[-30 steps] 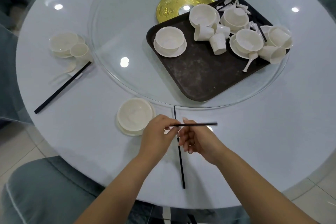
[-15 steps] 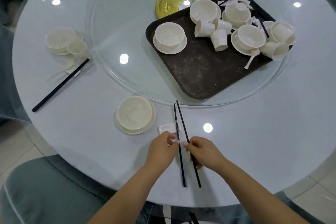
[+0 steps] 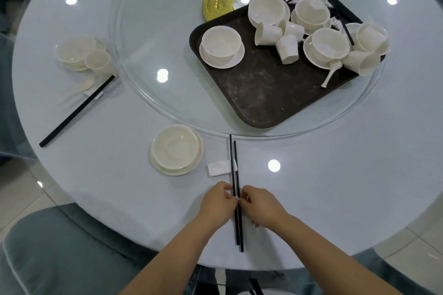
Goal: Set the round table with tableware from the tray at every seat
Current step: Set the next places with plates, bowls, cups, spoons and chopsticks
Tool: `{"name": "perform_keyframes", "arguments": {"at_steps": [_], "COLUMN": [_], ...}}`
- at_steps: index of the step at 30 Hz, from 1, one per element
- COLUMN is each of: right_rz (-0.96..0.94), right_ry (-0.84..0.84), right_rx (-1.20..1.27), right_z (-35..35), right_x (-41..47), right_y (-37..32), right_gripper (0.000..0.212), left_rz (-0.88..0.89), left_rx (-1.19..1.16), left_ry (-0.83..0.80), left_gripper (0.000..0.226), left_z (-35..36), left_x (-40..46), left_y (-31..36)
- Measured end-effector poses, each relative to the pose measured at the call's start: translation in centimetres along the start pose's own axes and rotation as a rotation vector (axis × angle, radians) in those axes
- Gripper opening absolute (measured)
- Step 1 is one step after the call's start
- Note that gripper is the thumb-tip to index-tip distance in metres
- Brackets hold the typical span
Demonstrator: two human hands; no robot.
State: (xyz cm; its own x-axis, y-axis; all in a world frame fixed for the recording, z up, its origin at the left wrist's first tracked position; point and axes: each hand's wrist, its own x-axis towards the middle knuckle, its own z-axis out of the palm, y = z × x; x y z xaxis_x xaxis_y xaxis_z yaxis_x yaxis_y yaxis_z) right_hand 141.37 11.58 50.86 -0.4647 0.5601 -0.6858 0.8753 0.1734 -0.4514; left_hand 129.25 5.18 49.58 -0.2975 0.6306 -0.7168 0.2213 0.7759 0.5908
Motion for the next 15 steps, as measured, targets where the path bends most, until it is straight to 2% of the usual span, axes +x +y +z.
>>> {"name": "perform_keyframes", "arguments": {"at_steps": [7, 12, 15], "right_rz": [0.067, 0.114, 0.128], "right_ry": [0.012, 0.054, 0.064], "right_rx": [-0.059, -0.111, -0.11], "right_z": [0.6, 1.3, 1.4], "right_x": [0.8, 1.5, 1.6], "right_y": [-0.7, -1.4, -1.3], "right_gripper": [0.013, 0.02, 0.014], "left_rz": [-0.009, -0.028, -0.033], "left_rx": [0.008, -0.021, -0.04], "left_ry": [0.014, 0.028, 0.01], "left_gripper": [0.028, 0.03, 0.028], "left_z": [0.5, 0.6, 0.4], "left_x": [-0.2, -0.2, -0.2], "left_y": [-0.2, -0.4, -0.4]}}
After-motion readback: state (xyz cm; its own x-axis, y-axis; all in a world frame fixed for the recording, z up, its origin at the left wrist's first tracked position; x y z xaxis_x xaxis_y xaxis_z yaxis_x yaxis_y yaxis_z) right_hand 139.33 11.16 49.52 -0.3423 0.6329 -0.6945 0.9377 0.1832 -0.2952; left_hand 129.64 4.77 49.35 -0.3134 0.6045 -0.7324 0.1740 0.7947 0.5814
